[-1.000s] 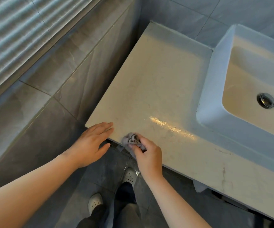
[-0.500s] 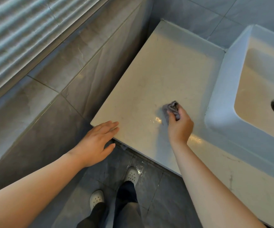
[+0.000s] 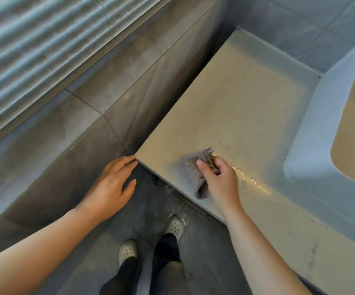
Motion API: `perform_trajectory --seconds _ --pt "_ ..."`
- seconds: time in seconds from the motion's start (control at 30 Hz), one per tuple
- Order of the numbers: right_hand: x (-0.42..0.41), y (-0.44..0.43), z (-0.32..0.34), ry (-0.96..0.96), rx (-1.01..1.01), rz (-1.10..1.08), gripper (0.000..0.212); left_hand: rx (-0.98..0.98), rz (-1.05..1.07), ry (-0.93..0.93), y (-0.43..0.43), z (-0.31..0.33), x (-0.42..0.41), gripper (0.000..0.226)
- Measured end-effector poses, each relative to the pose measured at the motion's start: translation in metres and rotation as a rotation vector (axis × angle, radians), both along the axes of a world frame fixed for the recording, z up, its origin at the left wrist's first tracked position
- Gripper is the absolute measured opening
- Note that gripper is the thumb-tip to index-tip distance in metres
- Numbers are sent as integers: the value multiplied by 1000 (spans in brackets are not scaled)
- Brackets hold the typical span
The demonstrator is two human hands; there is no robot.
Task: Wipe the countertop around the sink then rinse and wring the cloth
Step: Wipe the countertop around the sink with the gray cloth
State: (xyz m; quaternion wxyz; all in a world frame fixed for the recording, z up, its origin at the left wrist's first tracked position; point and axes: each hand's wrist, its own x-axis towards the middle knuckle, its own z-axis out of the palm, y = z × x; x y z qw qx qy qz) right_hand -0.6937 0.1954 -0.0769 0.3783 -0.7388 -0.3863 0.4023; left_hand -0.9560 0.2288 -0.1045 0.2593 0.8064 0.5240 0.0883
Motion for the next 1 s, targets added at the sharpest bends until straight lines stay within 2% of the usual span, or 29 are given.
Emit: perform_trajectory --seconds 0.07,0.1,0.13,0.27,0.4,0.47,0.53,0.67,0.77,0.83,0.93,1.0 --pt "26 11 -7 -380 -42 -15 41 -6 12 -4 1 1 5 48" --pt "36 14 -10 -505 -42 -30 54 -2 13 -9 3 3 9 47" --pt "42 16 -12 -548 -23 -43 60 5 8 -11 4 4 13 49" --pt "35 12 -15 -577 66 65 58 38 -35 -1 10 9 26 55" --pt "7 10 -29 -786 -45 137 82 45 -52 -6 13 9 33 56" --pt "2 13 -35 -924 -92 118 80 37 -46 2 13 10 35 56" --pt "4 18 -36 -997 -57 61 75 30 -41 10 14 11 35 55" --pt "21 22 -27 -808 123 -9 72 21 -47 10 14 13 35 54" --pt "32 24 -31 -754 214 -28 48 15 -50 2 16 13 36 54" --pt "27 21 -36 -740 229 -32 41 6 -46 0 16 13 36 55" --pt "-3 4 -38 -673 265 39 38 -12 -18 -6 15 13 33 57" --pt "-26 -13 -33 -490 249 144 37 -15 -3 -8 14 12 29 57"
